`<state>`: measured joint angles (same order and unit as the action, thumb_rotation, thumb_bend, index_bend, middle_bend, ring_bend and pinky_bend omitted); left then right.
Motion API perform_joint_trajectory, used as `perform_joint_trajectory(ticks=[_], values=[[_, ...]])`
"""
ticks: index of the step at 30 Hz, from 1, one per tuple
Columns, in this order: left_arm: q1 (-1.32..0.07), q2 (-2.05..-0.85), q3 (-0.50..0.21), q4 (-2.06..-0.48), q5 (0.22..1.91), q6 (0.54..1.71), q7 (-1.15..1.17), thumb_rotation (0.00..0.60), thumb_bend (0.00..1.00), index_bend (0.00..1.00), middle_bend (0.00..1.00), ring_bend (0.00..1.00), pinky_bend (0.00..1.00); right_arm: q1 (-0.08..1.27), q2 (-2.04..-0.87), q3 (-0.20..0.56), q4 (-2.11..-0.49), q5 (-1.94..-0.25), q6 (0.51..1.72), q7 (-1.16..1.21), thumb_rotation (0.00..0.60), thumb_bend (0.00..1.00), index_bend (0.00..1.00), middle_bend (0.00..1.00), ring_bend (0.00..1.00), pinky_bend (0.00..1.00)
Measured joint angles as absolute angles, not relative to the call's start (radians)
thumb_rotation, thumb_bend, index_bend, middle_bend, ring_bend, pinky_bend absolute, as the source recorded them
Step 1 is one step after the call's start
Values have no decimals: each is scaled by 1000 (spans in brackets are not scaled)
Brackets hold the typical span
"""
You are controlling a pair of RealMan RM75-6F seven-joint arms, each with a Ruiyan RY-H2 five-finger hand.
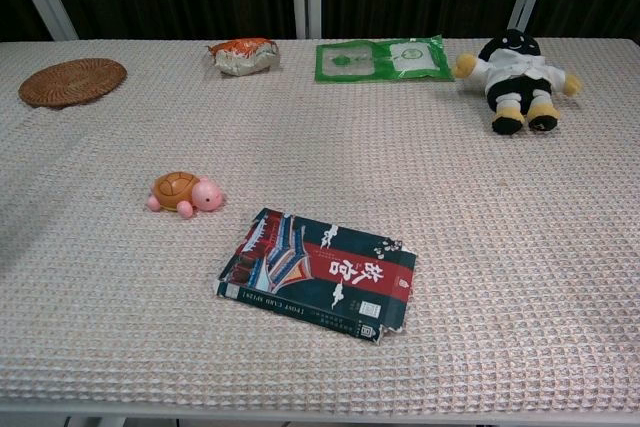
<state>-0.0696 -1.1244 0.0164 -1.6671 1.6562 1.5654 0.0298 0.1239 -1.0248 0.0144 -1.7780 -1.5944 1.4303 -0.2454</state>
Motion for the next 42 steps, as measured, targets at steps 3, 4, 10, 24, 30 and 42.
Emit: perform_joint_trajectory(ticks=[3,4,10,24,30,42], values=[[-67,-1125,18,-1673,1661,1568,37,600,107,120,107,5,46,121,-1018,13,-1777,-1603,1439,-236,600,165,0,0,0,0],[-67,-1125,19,-1675,1662,1568,40,600,107,120,107,5,46,119,-1016,13,-1777,-1605,1443,-234,600,164,0,0,0,0],[-68,-1123,23,-1691,1675,1567,61,600,107,120,107,5,46,114,-1008,12,-1772,-1611,1452,-216,600,165,0,0,0,0],[-105,-1113,33,-1705,1694,1499,77,600,111,120,107,5,60,126,-1012,13,-1780,-1621,1434,-216,600,205,0,0,0,0],[-139,-1135,29,-1696,1689,1438,92,600,120,123,107,6,61,124,-1027,5,-1765,-1609,1419,-217,600,207,0,0,0,0],[-260,-1255,2,-1661,1650,1260,127,600,190,137,135,30,74,125,-1029,2,-1753,-1609,1416,-199,600,207,0,0,0,0]])
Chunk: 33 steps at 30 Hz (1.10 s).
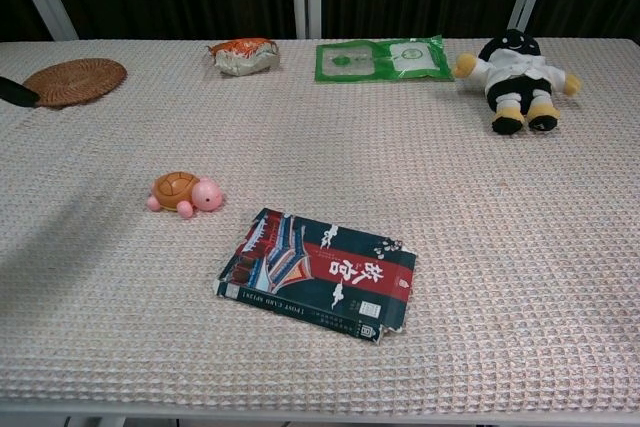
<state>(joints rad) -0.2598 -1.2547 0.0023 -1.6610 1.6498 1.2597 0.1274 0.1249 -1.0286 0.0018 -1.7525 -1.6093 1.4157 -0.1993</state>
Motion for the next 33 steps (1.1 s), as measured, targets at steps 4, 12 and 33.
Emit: perform_joint_trajectory(ticks=[4,12,33], values=[[-298,-1303,-10,-1644,1621,1204,144,600,209,146,138,36,79,124,-1028,1,-1749,-1608,1414,-194,600,207,0,0,0,0],[-371,-1385,-47,-1594,1553,1118,187,600,246,164,144,39,80,130,-1040,-5,-1736,-1603,1394,-188,600,208,0,0,0,0],[-504,-1575,-66,-1393,1491,1017,258,600,310,272,216,102,199,132,-1039,-2,-1710,-1574,1381,-161,600,208,0,0,0,0]])
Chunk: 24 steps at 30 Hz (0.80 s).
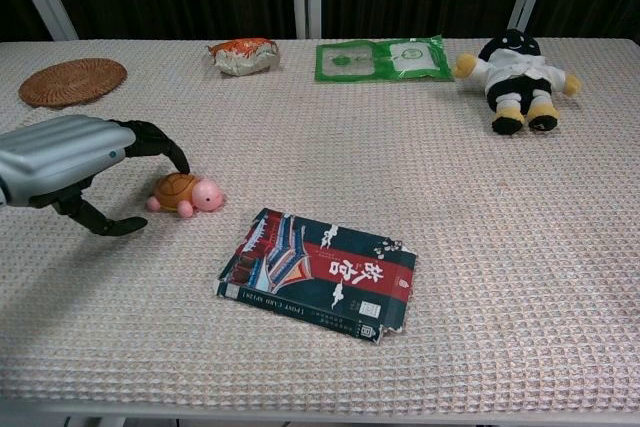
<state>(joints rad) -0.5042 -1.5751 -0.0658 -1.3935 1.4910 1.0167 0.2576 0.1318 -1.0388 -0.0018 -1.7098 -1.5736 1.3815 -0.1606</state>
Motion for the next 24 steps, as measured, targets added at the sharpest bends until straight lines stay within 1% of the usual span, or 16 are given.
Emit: perform_joint_trajectory(ticks=[4,7,10,15,24], values=[[-513,-1592,-64,-1375,1466,1006,268,600,347,286,237,114,232,131,-1041,-3,-1699,-1572,1380,-150,600,209,0,0,0,0],[-517,-1606,-64,-1365,1454,1006,273,600,374,331,327,183,306,131,-1041,-1,-1694,-1569,1382,-145,600,210,0,0,0,0],[-520,-1619,-62,-1352,1452,1012,277,600,388,395,413,257,375,132,-1040,0,-1691,-1566,1379,-142,600,210,0,0,0,0],[-525,-1642,-59,-1319,1446,1019,280,600,402,534,547,388,494,133,-1042,-1,-1688,-1559,1373,-144,600,211,0,0,0,0],[-524,-1671,-55,-1271,1468,1072,236,600,415,730,744,576,648,132,-1043,0,-1692,-1558,1375,-154,600,214,0,0,0,0]])
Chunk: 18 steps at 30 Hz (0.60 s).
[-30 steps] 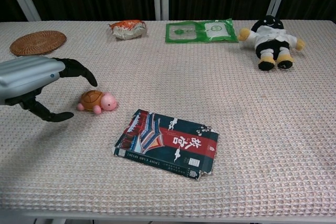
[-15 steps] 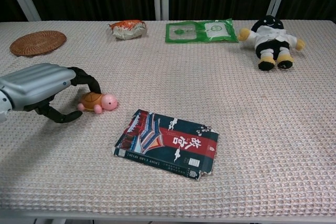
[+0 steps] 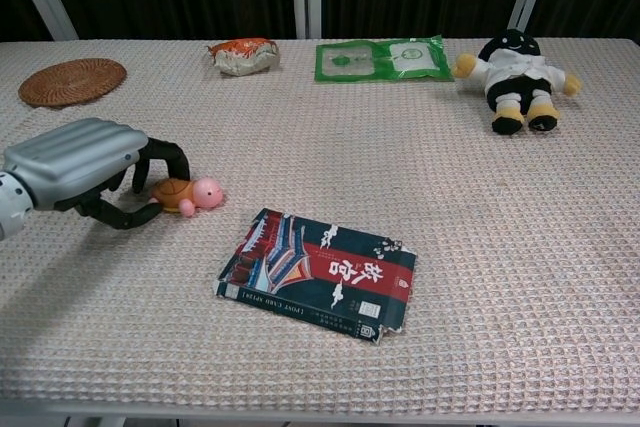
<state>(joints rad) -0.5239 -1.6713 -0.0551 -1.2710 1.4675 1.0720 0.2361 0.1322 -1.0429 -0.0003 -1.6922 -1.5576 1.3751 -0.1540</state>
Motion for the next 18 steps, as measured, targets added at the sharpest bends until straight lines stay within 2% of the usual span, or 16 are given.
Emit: perform_joint_trajectory(ticks=[6,8,10,12,16,18], values=[[-523,-1679,-48,-1252,1485,1095,195,600,417,762,781,611,667,132,-1043,0,-1691,-1557,1376,-154,600,214,0,0,0,0],[-522,-1679,-46,-1251,1487,1098,187,600,411,754,773,604,665,132,-1043,0,-1691,-1557,1376,-155,600,216,0,0,0,0],[-522,-1679,-43,-1248,1495,1105,177,600,369,704,731,561,641,131,-1042,0,-1691,-1557,1377,-155,600,217,0,0,0,0],[-524,-1675,-34,-1244,1511,1110,166,600,292,556,608,443,546,131,-1041,0,-1691,-1556,1378,-156,600,218,0,0,0,0],[-528,-1649,-21,-1264,1526,1106,150,600,240,298,335,172,326,130,-1038,2,-1696,-1556,1381,-160,600,219,0,0,0,0],[-530,-1629,-20,-1295,1519,1095,153,600,226,207,223,69,245,130,-1036,2,-1698,-1557,1383,-162,600,219,0,0,0,0]])
